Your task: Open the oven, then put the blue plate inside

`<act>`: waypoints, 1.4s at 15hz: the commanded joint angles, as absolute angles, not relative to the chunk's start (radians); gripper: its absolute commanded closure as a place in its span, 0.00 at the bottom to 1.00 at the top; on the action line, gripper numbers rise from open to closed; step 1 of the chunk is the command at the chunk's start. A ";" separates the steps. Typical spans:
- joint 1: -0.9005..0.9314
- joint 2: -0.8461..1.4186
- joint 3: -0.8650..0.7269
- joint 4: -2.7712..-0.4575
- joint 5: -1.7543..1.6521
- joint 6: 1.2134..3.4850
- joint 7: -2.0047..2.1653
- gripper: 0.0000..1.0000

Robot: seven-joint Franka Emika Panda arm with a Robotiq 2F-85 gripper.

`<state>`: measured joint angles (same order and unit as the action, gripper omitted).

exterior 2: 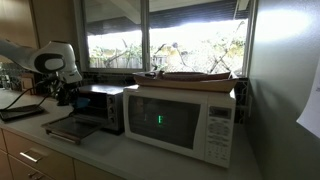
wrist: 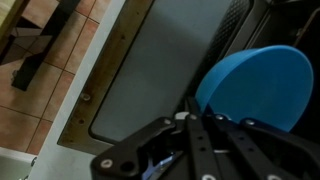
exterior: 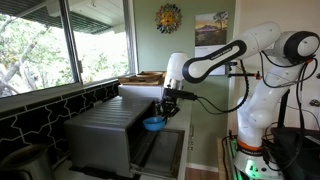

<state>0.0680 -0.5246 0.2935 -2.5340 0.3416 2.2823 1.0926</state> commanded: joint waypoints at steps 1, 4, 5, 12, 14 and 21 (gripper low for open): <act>0.059 -0.504 0.314 -2.595 0.342 2.436 1.233 0.95; 0.069 -0.501 0.307 -2.621 0.343 2.551 1.305 0.96; 0.072 -0.500 0.306 -2.626 0.338 2.576 1.317 0.96; 0.061 -0.444 0.330 -2.613 0.304 2.616 1.435 0.93; 0.064 -0.433 0.331 -2.615 0.299 2.642 1.458 0.94; 0.064 -0.428 0.329 -2.614 0.263 2.711 1.497 0.94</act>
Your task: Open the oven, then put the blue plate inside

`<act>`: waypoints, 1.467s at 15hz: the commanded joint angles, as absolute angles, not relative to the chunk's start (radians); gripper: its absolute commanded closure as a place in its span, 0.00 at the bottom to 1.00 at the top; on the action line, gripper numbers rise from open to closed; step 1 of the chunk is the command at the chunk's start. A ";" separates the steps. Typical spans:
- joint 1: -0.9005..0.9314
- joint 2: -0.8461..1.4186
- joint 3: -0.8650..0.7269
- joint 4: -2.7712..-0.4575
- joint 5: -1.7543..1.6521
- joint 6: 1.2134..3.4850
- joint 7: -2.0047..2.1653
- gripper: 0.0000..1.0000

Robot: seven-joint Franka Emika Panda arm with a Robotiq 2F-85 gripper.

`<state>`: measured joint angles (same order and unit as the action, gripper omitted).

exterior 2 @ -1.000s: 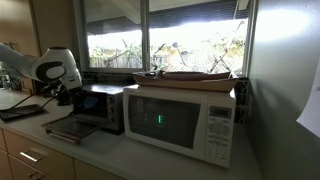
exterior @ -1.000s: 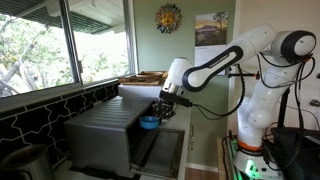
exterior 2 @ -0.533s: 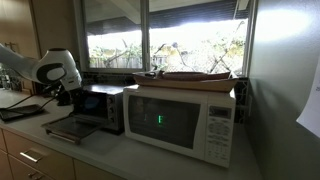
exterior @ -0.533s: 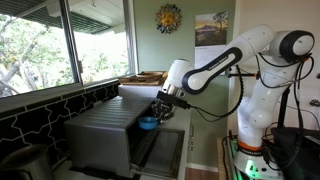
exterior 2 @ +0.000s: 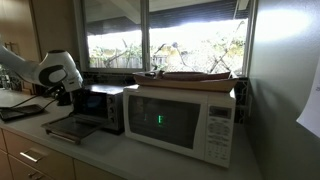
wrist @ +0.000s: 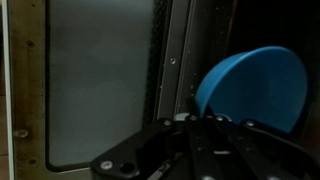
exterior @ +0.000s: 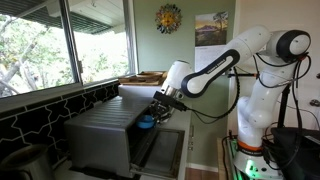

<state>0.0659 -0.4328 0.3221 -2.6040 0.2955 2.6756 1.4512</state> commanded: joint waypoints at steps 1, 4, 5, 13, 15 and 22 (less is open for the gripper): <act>0.065 -0.424 0.329 -2.612 0.260 2.718 1.501 0.94; 0.065 -0.413 0.329 -2.608 0.255 2.727 1.514 0.93; 0.069 -0.407 0.326 -2.607 0.256 2.733 1.510 0.92; 0.053 -0.368 0.333 -2.572 0.198 2.755 1.529 0.84; 0.053 -0.359 0.332 -2.564 0.188 2.755 1.535 0.77; 0.078 -0.396 0.304 -2.591 0.207 2.742 1.524 0.17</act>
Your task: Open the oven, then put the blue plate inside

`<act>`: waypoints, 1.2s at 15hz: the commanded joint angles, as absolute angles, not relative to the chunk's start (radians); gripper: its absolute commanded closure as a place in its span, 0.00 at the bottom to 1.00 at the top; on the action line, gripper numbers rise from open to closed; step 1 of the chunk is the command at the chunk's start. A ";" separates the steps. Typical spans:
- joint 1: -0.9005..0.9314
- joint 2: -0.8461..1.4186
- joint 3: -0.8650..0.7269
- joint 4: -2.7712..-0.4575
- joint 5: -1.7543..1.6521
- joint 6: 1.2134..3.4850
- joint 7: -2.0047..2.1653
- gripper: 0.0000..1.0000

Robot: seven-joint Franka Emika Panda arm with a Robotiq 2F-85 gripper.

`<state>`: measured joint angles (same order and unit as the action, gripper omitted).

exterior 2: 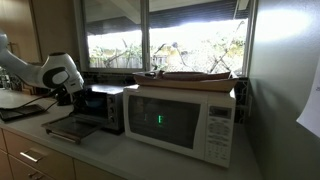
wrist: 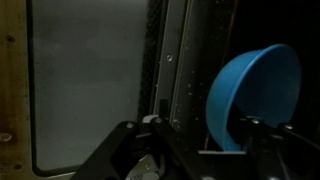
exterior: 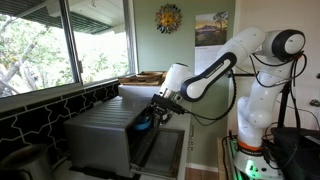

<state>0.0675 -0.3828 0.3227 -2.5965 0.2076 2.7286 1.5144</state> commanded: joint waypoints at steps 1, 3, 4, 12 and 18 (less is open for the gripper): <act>0.086 -0.407 0.293 -2.602 0.219 2.743 1.514 0.08; 0.099 -0.417 0.283 -2.615 0.234 2.756 1.506 0.00; 0.106 -0.422 0.278 -2.622 0.243 2.766 1.502 0.00; 0.163 -0.489 0.224 -2.664 0.259 2.831 1.360 0.00; 0.213 -0.528 0.173 -2.684 0.300 2.865 1.171 0.00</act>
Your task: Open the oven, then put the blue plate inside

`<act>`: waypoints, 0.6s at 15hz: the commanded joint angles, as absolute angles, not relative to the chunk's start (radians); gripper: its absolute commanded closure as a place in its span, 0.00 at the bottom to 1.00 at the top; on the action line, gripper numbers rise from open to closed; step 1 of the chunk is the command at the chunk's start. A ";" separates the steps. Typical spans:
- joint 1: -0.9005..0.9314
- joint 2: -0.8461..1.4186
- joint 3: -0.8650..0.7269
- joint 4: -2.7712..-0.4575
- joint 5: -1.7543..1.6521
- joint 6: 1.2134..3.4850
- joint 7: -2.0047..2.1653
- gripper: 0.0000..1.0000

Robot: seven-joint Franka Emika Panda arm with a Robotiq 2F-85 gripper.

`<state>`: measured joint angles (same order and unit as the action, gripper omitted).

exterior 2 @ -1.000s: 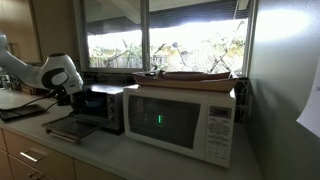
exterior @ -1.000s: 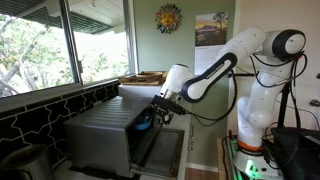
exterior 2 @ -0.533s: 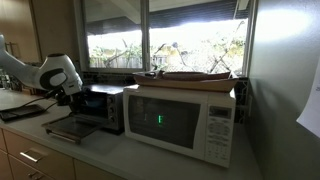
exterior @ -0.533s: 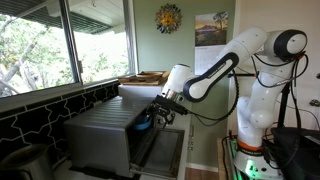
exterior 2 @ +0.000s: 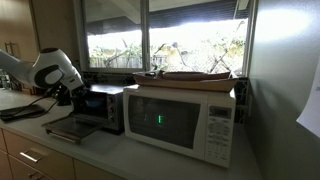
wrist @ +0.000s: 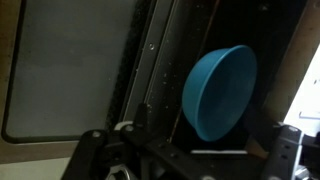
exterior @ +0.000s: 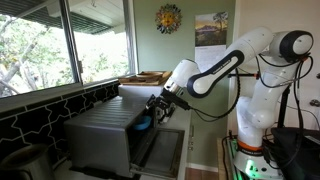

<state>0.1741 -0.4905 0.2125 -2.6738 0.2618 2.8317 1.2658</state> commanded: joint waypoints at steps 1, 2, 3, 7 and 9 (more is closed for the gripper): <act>0.221 -0.535 0.163 -2.683 0.307 2.836 1.135 0.00; 0.226 -0.543 0.155 -2.683 0.312 2.819 1.103 0.00; 0.231 -0.555 0.145 -2.684 0.314 2.787 1.062 0.00; 0.257 -0.627 0.085 -2.675 0.340 2.584 0.872 0.00; 0.242 -0.668 0.075 -2.670 0.337 2.480 0.789 0.00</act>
